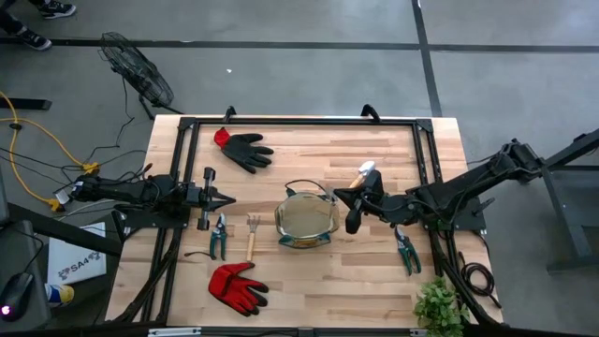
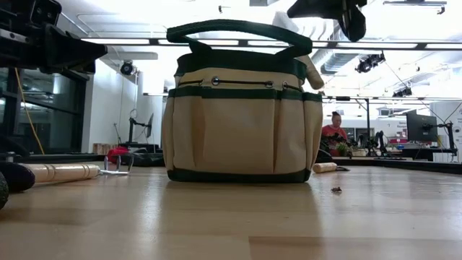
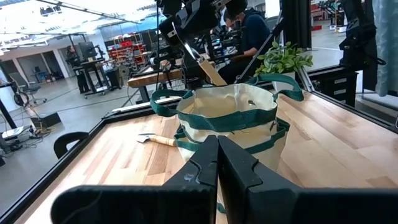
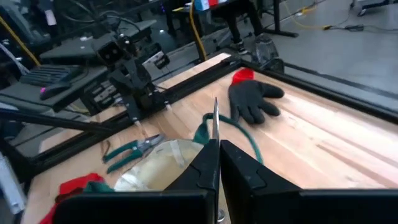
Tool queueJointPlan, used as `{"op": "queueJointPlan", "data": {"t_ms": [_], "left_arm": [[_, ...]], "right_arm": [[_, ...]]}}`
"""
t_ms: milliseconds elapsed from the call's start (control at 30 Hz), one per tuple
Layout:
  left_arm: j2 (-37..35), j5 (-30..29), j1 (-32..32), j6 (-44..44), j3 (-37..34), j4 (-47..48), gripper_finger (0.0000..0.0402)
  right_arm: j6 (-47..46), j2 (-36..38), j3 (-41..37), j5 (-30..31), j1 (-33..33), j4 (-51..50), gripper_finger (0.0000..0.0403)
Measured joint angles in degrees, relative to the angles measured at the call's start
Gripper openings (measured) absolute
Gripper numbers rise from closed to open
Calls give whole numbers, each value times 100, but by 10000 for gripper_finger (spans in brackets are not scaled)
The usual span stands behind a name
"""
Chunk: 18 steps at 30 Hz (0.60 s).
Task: Pick & Place Garden tools in Gardening bag
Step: Put the brown trowel into the gardening bag
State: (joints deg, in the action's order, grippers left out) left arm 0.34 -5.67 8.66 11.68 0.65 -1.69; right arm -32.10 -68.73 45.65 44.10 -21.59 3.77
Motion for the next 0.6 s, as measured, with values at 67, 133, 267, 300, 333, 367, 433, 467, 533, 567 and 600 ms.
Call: {"op": "queueJointPlan", "data": {"t_ms": [67,133,267,300,333,367,433,467,533,567,600], "left_arm": [[2,0,-2,0,0,0,0],[0,0,-1,0,0,0,0],[1,2,-1,0,0,0,0],[2,3,-2,0,0,0,0],[1,4,-1,0,1,0,0],[2,4,0,0,0,0,0],[2,19,-2,0,0,0,0],[1,26,-2,0,0,0,0],[1,26,-1,0,0,0,0],[1,25,-1,0,0,0,0],[1,25,0,0,0,0,0]], "right_arm": [[24,0,0,117,-6,-5,4],[26,0,0,219,-6,-3,4],[23,0,0,394,-7,-5,4],[-14,0,0,402,-17,-5,4],[-75,0,0,399,-17,-7,4],[-103,0,0,398,-23,-9,4],[-107,0,0,442,-80,-9,4],[-107,0,0,489,-103,-9,4],[-117,0,0,586,-158,-13,4],[-138,0,0,641,-186,-23,4],[-214,0,0,695,-213,-54,4]]}}
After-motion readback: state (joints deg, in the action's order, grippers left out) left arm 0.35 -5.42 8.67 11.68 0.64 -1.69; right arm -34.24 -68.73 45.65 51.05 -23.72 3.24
